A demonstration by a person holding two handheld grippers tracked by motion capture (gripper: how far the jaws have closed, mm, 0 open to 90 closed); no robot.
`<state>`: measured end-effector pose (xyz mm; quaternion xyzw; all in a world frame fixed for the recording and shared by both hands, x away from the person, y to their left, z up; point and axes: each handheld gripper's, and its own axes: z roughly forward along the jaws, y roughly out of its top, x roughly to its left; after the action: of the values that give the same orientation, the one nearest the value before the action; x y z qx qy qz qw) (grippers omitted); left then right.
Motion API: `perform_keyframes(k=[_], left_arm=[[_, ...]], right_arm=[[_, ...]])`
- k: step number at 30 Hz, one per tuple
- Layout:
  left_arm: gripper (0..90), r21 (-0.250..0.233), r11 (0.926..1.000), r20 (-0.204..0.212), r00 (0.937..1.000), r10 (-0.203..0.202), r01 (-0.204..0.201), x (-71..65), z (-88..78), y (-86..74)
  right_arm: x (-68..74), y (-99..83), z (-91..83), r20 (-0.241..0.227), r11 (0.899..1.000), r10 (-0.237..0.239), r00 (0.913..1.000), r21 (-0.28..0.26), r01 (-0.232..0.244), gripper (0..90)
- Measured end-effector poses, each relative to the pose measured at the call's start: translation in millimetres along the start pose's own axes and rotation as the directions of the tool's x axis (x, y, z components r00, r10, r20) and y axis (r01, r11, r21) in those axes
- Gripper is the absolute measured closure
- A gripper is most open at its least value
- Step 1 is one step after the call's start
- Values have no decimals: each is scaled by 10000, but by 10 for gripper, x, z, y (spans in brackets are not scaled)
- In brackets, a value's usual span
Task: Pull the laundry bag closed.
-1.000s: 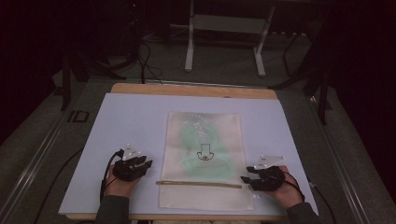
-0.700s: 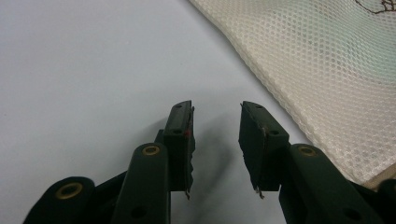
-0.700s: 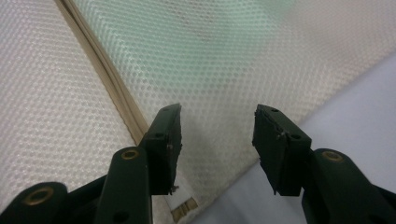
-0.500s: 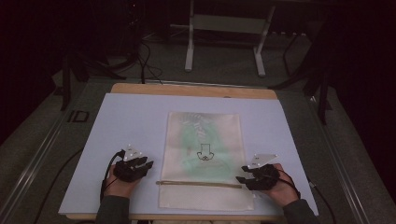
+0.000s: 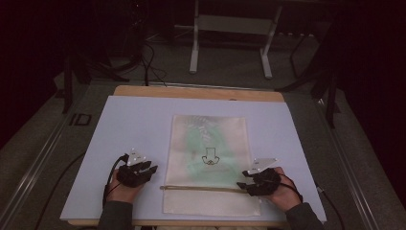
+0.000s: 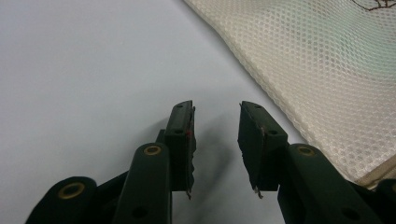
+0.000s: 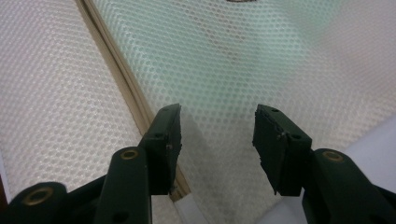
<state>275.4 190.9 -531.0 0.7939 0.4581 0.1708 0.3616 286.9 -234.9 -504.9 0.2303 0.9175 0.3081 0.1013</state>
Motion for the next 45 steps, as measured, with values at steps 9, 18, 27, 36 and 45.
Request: perform_keyframes(k=[9, 18, 27, 36, 45], left_arm=[[654, -13, 10000, -29, 10000, 61, -61, -12, -2, 2], [652, 38, 9999, -45, 9999, 117, -117, -14, -1, 3], [652, 35, 9998, -45, 9998, 175, -174, -17, -5, 5], [652, 56, 9998, -34, 9998, 202, -202, -21, -3, 6], [650, 93, 9996, -32, 9997, 253, -253, -33, 5, 7]], right_arm=[[41, 61, 56, -147, 9999, -129, 9998, -32, 128, 514], [82, 142, 115, -300, 9993, -370, 9989, -118, 367, 513], [131, 235, 177, -484, 9982, -582, 9971, -183, 573, 516], [179, 305, 233, -622, 9964, -842, 9945, -161, 834, 530], [225, 349, 292, -819, 9946, -1034, 9913, -204, 1020, 532]])
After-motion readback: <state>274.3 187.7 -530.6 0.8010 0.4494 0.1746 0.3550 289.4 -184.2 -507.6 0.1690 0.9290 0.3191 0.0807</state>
